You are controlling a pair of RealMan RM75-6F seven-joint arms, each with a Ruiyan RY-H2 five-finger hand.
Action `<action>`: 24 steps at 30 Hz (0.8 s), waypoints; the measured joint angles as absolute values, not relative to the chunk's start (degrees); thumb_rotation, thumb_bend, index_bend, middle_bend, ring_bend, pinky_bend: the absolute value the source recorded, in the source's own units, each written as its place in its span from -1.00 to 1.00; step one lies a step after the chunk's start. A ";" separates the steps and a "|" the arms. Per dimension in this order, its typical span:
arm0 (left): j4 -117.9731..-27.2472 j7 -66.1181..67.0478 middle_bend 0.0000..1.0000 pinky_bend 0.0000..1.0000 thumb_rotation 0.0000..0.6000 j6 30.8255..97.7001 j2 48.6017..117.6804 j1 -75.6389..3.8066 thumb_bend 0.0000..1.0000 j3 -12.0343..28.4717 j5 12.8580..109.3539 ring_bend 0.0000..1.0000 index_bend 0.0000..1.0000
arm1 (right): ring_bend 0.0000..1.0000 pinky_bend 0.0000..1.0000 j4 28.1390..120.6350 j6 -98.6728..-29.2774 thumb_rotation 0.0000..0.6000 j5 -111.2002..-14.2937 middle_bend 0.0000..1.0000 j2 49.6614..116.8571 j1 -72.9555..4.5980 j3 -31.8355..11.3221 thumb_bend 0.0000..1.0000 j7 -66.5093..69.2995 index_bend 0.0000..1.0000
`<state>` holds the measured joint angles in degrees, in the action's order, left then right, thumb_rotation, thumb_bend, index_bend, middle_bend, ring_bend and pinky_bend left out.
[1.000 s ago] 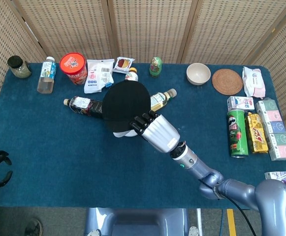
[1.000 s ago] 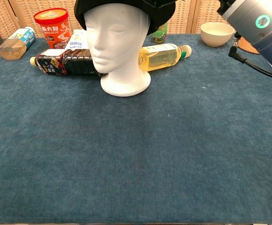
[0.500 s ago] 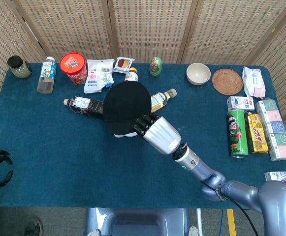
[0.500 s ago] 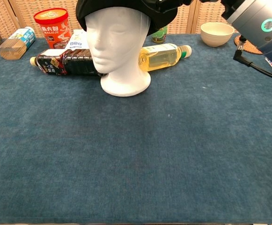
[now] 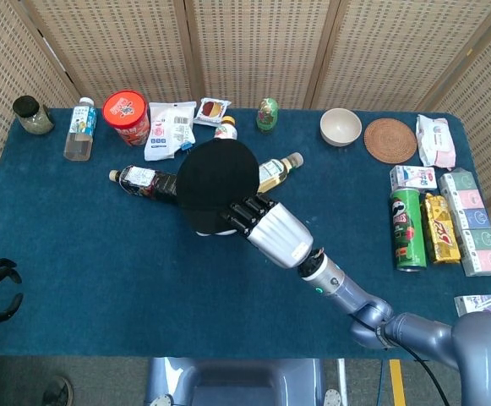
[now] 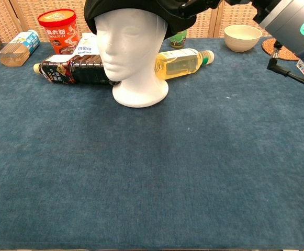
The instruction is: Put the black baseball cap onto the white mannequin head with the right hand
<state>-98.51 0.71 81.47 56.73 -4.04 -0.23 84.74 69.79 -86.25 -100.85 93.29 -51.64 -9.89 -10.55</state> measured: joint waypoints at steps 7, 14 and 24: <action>-98.41 0.63 -0.37 -0.33 1.00 81.49 56.83 -4.11 -0.32 -0.21 84.90 -0.48 -0.09 | -0.33 -0.19 72.78 -84.44 1.00 -100.54 -0.43 91.37 -51.00 -9.63 -0.13 -11.18 -0.70; -98.66 0.71 -0.37 -0.33 1.00 81.62 56.68 -4.10 -0.32 -0.20 85.01 -0.48 -0.09 | -0.37 -0.24 75.35 -83.28 1.00 -100.31 -0.46 89.14 -50.15 -9.50 -0.15 -11.56 -0.74; -99.03 1.02 -0.37 -0.33 1.00 81.35 56.46 -4.25 -0.32 -0.22 84.96 -0.48 -0.09 | -0.37 -0.24 77.33 -82.15 1.00 -100.70 -0.46 85.98 -48.18 -7.83 -0.15 -11.51 -0.75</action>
